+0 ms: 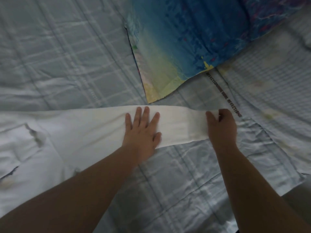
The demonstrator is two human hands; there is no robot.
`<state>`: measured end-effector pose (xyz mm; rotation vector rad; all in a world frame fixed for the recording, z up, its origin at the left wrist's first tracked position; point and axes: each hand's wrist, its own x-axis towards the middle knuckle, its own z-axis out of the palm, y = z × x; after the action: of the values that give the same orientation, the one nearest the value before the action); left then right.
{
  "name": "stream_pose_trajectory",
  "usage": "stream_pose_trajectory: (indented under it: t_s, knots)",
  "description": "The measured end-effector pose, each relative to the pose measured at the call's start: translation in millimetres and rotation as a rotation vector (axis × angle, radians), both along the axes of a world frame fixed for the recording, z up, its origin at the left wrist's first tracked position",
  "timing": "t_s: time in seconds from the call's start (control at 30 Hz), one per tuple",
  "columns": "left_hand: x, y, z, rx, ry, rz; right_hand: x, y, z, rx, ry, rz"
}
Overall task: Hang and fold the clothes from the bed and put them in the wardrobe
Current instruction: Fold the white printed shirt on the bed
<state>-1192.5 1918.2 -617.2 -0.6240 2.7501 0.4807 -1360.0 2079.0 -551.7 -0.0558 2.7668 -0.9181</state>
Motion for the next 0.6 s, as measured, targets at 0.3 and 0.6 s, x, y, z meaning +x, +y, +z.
stream_pose_trajectory:
  t_s: [0.3, 0.6]
  knots:
    - [69, -30, 97, 1.585, 0.485, 1.135, 168, -106, 59, -0.408, -0.271, 0.275]
    - [235, -153, 94, 1.228, 0.577, 1.198, 302, -203, 5, 0.172, 0.221, 0.989]
